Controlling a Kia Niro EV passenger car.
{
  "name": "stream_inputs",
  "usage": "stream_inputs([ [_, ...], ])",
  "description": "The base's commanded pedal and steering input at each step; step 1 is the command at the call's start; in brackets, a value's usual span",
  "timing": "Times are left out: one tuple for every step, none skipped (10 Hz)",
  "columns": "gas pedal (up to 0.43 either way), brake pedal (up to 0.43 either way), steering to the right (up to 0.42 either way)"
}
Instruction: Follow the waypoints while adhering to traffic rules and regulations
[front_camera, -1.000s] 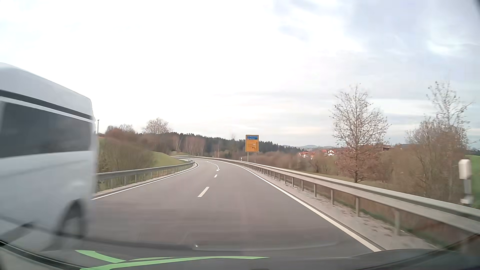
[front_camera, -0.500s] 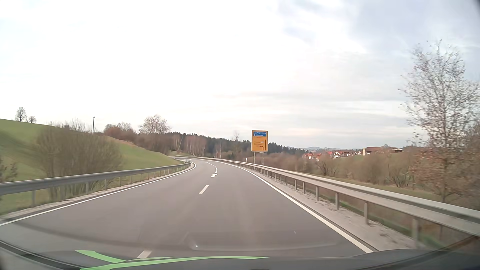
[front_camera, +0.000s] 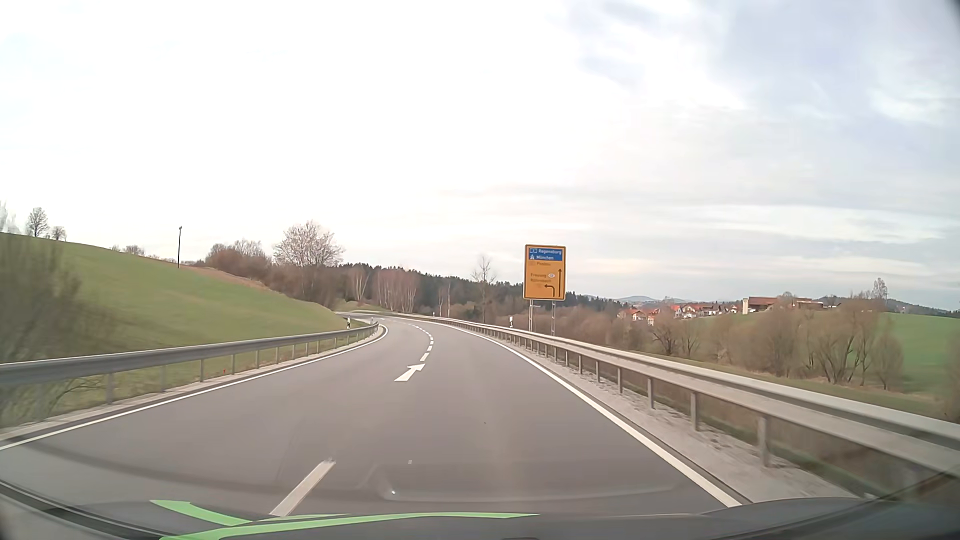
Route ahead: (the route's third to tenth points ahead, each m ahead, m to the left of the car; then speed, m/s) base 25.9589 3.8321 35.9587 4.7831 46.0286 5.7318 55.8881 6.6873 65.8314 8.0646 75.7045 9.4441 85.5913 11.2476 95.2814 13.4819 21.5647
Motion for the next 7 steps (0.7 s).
stream_inputs([
  [0.047,0.0,-0.009],
  [0.059,0.0,-0.01],
  [0.059,0.0,-0.01],
  [0.059,0.0,-0.01],
  [0.059,0.0,-0.01],
  [0.059,0.0,-0.011],
  [0.059,0.0,-0.01],
])
